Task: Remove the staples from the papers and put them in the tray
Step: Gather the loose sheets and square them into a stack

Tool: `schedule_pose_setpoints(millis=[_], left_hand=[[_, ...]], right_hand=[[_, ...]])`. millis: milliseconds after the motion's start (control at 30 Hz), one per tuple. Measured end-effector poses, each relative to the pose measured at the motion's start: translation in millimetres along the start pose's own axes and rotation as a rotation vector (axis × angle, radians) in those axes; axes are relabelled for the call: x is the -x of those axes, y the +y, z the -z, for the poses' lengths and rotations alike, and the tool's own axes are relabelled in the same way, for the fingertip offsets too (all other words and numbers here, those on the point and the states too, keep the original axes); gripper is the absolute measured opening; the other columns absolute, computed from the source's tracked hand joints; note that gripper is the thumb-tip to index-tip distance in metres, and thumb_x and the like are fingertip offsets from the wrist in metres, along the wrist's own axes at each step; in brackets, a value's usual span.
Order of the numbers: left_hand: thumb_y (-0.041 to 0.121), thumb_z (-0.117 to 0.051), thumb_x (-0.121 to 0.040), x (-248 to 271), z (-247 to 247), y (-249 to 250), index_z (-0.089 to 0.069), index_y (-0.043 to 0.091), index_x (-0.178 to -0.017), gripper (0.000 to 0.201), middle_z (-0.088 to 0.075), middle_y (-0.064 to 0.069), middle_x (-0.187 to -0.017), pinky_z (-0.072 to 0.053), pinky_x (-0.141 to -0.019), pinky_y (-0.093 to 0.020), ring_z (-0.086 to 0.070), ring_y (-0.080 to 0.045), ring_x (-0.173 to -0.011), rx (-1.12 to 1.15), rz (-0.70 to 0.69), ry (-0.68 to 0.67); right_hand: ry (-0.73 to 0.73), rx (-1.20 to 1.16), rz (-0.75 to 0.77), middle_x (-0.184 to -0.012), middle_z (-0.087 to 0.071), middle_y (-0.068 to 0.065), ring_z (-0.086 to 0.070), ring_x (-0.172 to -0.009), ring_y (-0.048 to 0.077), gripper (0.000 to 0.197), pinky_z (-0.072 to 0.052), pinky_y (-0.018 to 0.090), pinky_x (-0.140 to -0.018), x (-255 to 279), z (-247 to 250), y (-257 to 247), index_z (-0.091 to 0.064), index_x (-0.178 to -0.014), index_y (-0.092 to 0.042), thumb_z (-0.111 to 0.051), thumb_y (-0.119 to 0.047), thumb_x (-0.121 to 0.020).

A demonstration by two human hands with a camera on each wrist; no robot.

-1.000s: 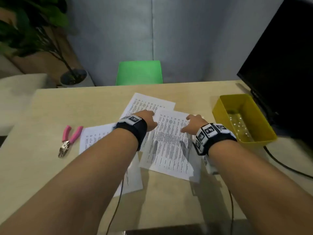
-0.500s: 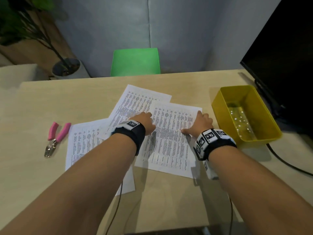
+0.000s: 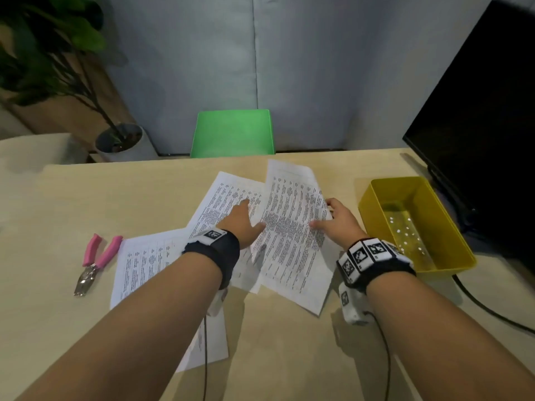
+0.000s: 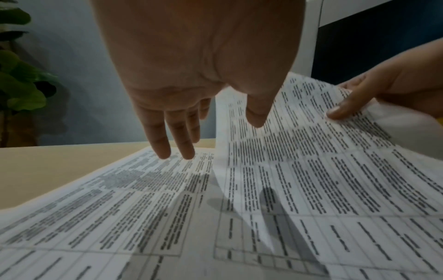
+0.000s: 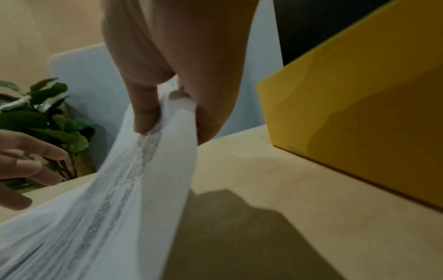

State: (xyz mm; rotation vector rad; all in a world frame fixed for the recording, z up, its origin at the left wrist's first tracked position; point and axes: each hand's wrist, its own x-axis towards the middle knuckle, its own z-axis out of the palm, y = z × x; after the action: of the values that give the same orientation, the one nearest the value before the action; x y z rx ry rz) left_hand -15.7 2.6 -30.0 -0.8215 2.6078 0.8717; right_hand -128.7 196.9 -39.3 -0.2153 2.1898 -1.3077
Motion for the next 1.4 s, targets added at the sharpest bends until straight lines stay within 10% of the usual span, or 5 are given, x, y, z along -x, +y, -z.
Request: schedule_pose_setpoints(millis=[167, 433, 733, 900, 1400], left_hand=[[0.050, -0.065, -0.083, 8.1, 25.0, -1.2, 0.007, 0.016, -0.152, 0.105, -0.011, -0.005, -0.161, -0.024, -0.115, -0.037, -0.023, -0.025, -0.145, 0.246, -0.044, 0.094], [0.017, -0.073, -0.082, 28.9, 81.5, -6.2, -0.060, 0.006, -0.117, 0.040, -0.071, -0.005, -0.111, -0.054, -0.093, -0.039, -0.069, -0.014, -0.099, 0.705, -0.216, 0.227], [0.007, -0.069, -0.084, 52.6, 109.6, -30.4, -0.065, 0.006, -0.111, 0.027, -0.072, -0.010, -0.106, -0.057, -0.084, -0.040, -0.070, -0.026, -0.095, 0.848, -0.206, 0.417], [0.007, -0.065, -0.087, 56.2, 121.0, -59.3, -0.063, 0.009, -0.109, 0.023, -0.071, -0.003, -0.100, -0.056, -0.077, -0.032, -0.069, -0.017, -0.089, 0.893, -0.186, 0.500], [0.009, -0.068, -0.086, 29.3, 127.2, -130.7, -0.064, 0.012, -0.110, 0.025, -0.070, -0.006, -0.107, -0.054, -0.089, -0.037, -0.067, -0.023, -0.100, 0.833, -0.127, 0.385]], right_hand=[[-0.094, -0.098, 0.127, -0.114, -0.065, 0.008, -0.065, -0.101, 0.023, 0.040, -0.050, 0.029, -0.082, 4.8, 1.7, -42.2, -0.051, -0.113, -0.016, -0.069, 0.001, -0.081], [-0.117, -0.267, 0.222, -0.108, -0.067, 0.011, -0.067, -0.095, 0.027, 0.051, -0.055, 0.043, -0.084, 11.4, -1.3, -94.7, -0.050, -0.120, -0.010, -0.068, 0.011, -0.077], [0.017, -0.249, 0.101, -0.109, -0.061, 0.002, -0.061, -0.096, 0.021, 0.051, -0.046, 0.037, -0.085, -4.4, -30.4, -102.2, -0.044, -0.120, -0.019, -0.041, -0.061, -0.091], [0.109, 0.166, -0.040, -0.131, -0.053, 0.014, -0.055, -0.108, 0.029, 0.046, -0.042, 0.031, -0.085, -27.7, -55.8, -75.6, -0.052, -0.123, -0.010, -0.063, -0.036, -0.087], [-0.002, 0.867, -0.225, -0.136, -0.028, 0.012, -0.030, -0.130, 0.033, 0.103, -0.040, 0.049, -0.102, -35.9, -124.4, -27.0, -0.031, -0.139, -0.014, -0.078, -0.059, -0.060]])
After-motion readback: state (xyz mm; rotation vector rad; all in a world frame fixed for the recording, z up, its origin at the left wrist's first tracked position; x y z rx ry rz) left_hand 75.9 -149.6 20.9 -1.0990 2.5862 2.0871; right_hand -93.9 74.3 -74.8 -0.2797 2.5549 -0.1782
